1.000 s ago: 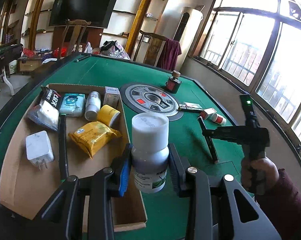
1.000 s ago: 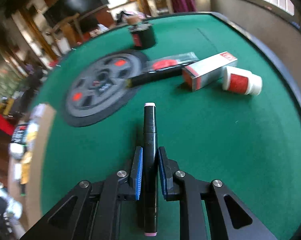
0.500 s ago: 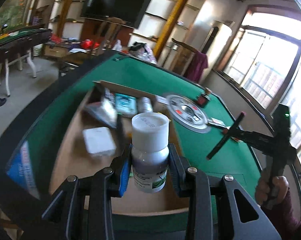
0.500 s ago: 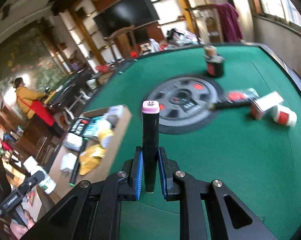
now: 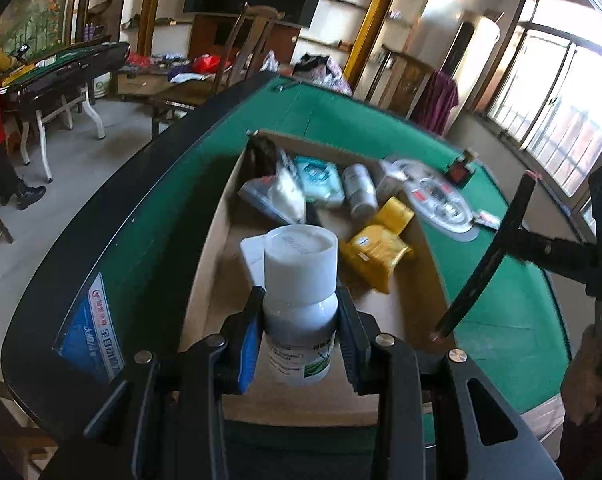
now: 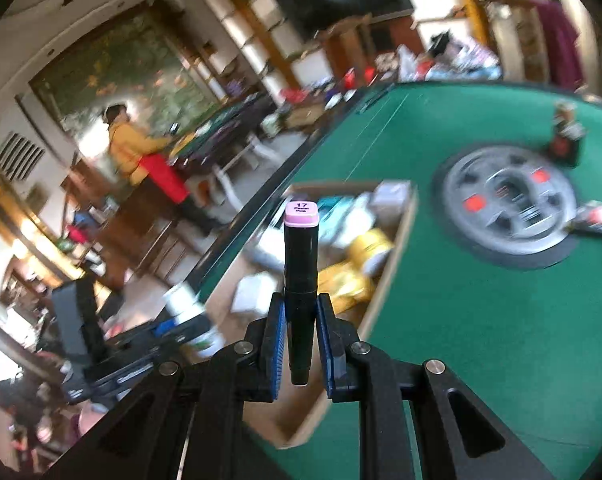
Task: Organize objects
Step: 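Carry the pill bottle and marker into the box and release both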
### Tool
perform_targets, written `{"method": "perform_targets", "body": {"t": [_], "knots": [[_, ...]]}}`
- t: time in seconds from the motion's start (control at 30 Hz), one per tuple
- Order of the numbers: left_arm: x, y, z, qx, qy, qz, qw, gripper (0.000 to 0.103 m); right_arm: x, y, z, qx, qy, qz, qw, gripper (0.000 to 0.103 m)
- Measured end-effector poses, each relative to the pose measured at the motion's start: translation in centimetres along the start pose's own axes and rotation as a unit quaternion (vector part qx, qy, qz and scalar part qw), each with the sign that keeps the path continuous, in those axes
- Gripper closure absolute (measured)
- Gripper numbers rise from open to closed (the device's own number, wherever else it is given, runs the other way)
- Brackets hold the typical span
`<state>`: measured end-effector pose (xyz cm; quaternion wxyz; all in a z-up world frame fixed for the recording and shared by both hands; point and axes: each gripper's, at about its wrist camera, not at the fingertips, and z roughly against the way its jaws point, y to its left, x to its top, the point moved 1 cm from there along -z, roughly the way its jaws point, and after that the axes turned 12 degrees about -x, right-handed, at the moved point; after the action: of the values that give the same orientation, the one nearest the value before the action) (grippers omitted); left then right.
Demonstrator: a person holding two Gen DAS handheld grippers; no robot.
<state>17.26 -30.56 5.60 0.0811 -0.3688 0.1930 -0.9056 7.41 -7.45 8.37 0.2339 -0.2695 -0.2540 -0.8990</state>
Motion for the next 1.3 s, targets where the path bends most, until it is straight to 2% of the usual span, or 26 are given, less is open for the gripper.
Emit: {"method": "perform_targets", "body": {"t": [0.2, 0.47, 0.7, 0.97, 1.13, 1.23, 1.3], "knots": [[0.1, 1.6, -1.6, 0.021, 0.03, 0.009, 0.9993, 0.07, -0.7, 2.2, -5.5, 0.006, 0.05, 0.016, 0.999, 0.086], [0.4, 3.0, -3.5, 0.049, 0.05, 0.019, 0.9973, 0.069, 0.7, 3.5, -10.8, -0.026, 0.079, 0.029, 0.996, 0.086], [0.3, 2.4, -4.4, 0.065, 0.069, -0.008, 0.9955, 0.069, 0.7, 3.3, -13.5, -0.043, 0.1, 0.028, 0.994, 0.086], [-0.8, 1.7, -3.6, 0.051, 0.079, -0.014, 0.9955, 0.053, 0.6, 3.5, -13.6, -0.061, 0.101, 0.043, 0.992, 0.086], [-1.0, 0.9, -2.0, 0.045, 0.065, -0.012, 0.9968, 0.034, 0.7, 3.2, -13.7, -0.06, 0.102, 0.035, 0.992, 0.085], [-0.8, 0.6, -0.7, 0.048, 0.049, -0.01, 0.9976, 0.029, 0.7, 3.1, -13.1, -0.057, 0.1, 0.023, 0.993, 0.077], [-0.7, 0.4, 0.2, 0.044, 0.037, -0.005, 0.9983, 0.027, 0.8, 3.0, -12.4, -0.048, 0.093, 0.019, 0.994, 0.066]]}}
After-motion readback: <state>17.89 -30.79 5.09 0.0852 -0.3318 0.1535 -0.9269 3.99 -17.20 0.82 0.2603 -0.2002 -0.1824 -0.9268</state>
